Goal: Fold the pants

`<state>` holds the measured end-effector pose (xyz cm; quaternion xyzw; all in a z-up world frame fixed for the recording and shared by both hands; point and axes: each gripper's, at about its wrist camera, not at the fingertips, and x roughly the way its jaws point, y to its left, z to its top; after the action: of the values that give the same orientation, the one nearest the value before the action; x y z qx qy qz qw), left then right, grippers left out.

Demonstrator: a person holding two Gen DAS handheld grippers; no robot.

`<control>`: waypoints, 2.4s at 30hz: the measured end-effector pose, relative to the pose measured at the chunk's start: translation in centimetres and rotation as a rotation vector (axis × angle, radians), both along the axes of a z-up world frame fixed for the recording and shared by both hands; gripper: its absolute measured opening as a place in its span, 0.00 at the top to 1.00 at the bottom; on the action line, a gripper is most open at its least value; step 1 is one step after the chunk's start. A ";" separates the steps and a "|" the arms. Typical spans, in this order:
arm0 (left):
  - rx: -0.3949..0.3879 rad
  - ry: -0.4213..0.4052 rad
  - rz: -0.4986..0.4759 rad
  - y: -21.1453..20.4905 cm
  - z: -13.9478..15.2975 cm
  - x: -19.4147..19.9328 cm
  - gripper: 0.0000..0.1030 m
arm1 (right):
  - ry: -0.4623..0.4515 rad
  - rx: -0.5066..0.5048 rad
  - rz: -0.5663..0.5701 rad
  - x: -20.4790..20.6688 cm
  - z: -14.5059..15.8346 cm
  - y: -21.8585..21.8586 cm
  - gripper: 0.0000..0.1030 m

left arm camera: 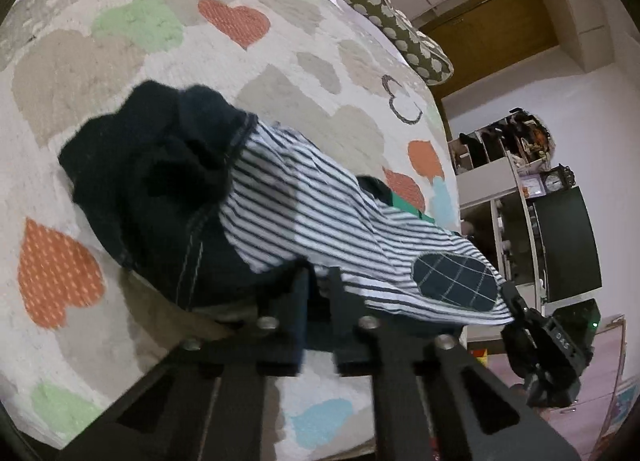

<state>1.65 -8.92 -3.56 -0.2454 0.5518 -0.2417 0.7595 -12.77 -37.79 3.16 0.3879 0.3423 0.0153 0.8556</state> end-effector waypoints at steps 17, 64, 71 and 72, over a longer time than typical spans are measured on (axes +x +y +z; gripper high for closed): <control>-0.178 -0.065 -0.098 0.3 4.0 -3.9 0.39 | 0.000 -0.093 0.036 4.8 2.6 0.1 0.95; 0.055 -0.076 0.073 2.9 4.5 16.0 0.34 | 0.198 -0.290 -0.182 18.7 -2.2 -9.8 0.36; 0.218 -0.114 0.071 5.8 4.3 9.7 0.32 | 0.277 -0.297 -0.187 15.9 -4.9 -10.6 0.35; 0.225 -0.096 0.078 6.2 3.9 9.0 0.32 | 0.283 -0.293 -0.170 16.2 -5.4 -10.3 0.40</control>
<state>10.67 -2.76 0.31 -0.1681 0.5286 -0.1598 0.8166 3.40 -48.09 -2.22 0.2851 0.4236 -0.1613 0.8446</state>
